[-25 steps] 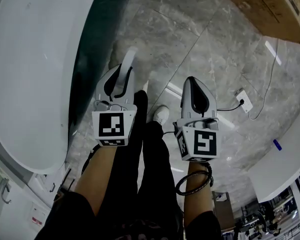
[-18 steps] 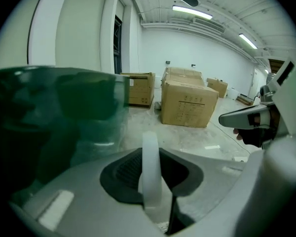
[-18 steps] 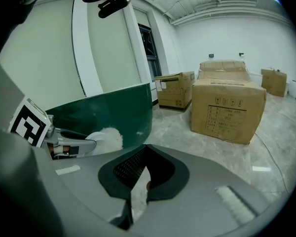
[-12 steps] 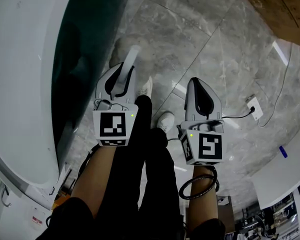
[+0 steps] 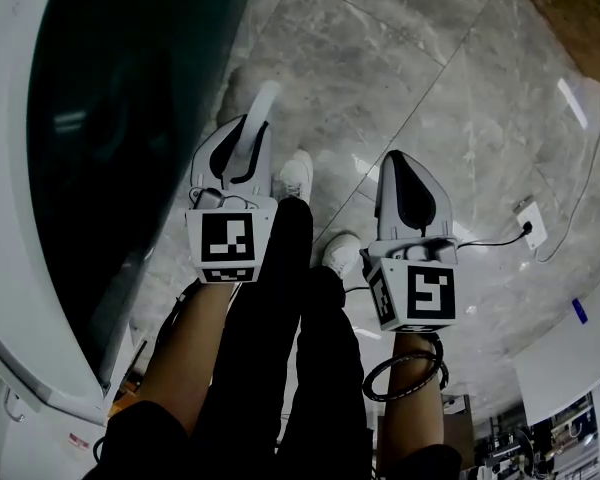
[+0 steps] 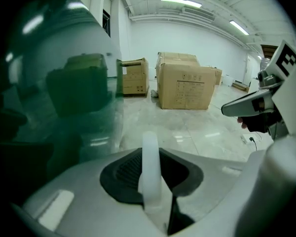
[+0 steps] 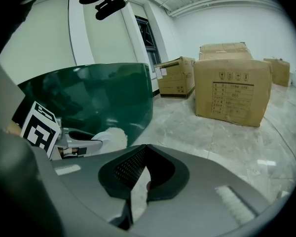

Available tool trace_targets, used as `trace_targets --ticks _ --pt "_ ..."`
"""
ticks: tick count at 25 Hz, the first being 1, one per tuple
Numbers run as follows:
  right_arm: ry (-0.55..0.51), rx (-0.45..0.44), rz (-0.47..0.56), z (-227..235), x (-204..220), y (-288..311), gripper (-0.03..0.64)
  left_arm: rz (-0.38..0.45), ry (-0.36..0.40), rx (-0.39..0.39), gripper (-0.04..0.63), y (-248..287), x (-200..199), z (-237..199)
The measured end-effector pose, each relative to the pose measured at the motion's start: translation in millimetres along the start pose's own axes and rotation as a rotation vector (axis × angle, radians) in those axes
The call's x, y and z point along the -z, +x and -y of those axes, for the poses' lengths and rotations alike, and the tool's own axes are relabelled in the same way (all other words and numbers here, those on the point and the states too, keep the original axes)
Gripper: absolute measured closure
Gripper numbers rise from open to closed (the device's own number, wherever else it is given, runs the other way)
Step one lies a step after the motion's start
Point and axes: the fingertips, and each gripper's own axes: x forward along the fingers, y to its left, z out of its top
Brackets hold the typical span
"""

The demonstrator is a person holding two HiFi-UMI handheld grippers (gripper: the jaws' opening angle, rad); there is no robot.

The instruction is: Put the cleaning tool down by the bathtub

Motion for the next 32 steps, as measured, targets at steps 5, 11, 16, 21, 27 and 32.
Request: trace_targets --ticks 5,11,16,21,27,32 --pt "0.005 -0.007 0.007 2 20 22 0.603 -0.004 -0.002 -0.008 0.502 25 25 -6" --pt "0.034 -0.006 0.015 4 46 47 0.603 -0.027 -0.029 -0.018 0.502 55 58 -11" --pt "0.038 -0.004 -0.006 9 71 64 0.603 -0.041 -0.022 -0.016 0.502 74 84 -12" --pt "0.041 -0.011 -0.017 9 89 79 0.603 -0.064 -0.024 -0.012 0.502 88 111 -15" --pt "0.065 -0.017 -0.010 6 104 96 0.603 -0.089 -0.015 -0.011 0.502 104 137 -19" --pt "0.029 -0.042 -0.038 8 127 105 0.603 -0.093 -0.008 -0.006 0.502 119 153 -19"
